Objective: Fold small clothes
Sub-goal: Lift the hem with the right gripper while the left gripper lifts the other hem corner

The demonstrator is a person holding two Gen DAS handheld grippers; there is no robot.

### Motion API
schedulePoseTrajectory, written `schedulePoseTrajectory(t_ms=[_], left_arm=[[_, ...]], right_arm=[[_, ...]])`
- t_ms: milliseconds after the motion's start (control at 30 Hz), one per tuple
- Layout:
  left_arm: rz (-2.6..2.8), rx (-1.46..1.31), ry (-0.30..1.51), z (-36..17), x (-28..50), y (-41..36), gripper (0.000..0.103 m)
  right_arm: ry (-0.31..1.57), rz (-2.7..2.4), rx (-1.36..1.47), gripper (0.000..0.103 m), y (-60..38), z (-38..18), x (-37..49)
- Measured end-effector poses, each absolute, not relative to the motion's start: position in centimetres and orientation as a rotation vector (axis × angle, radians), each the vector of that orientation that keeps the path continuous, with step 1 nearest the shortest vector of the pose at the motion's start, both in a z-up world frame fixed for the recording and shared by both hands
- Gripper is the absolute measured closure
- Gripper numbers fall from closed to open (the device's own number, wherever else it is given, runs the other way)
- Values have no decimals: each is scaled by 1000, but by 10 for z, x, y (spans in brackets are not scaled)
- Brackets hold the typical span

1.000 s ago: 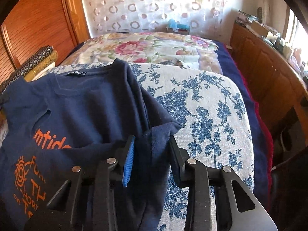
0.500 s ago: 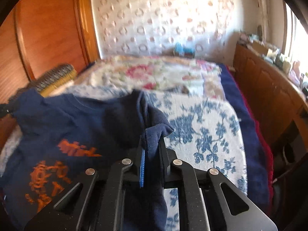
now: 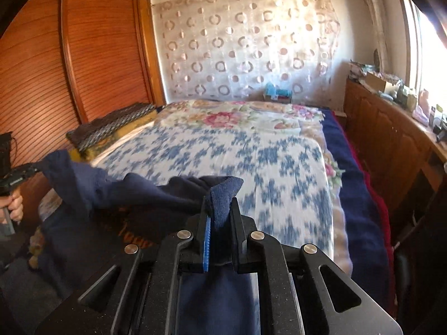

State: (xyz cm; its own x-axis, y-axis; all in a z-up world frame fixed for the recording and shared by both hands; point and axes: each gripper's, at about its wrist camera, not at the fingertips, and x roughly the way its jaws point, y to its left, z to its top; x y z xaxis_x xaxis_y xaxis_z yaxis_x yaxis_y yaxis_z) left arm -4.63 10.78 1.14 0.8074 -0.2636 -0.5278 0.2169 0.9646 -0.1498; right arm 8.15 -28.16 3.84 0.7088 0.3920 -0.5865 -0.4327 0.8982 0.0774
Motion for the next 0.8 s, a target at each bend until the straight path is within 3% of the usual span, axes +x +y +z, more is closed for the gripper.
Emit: schedulePoseTrajectory(t_ms=[233, 400, 533, 633, 700, 800], left_arm=[[-261, -112, 647, 0, -73, 111, 99], [-255, -66, 717, -22, -75, 108, 93], [-263, -53, 721, -21, -76, 110, 82], [-248, -45, 686, -10, -78, 115, 67], [-236, -48, 659, 0, -78, 120, 60], [-222, -54, 643, 8, -70, 127, 52]], right_arm=[[708, 490, -138, 95, -281, 40, 37], [819, 480, -168, 94, -280, 7, 27], [854, 423, -192, 76, -282, -10, 25], [826, 426, -180, 67, -285, -2, 28], [798, 416, -186, 54, -286, 6, 31], [767, 410, -174, 51, -288, 15, 40]])
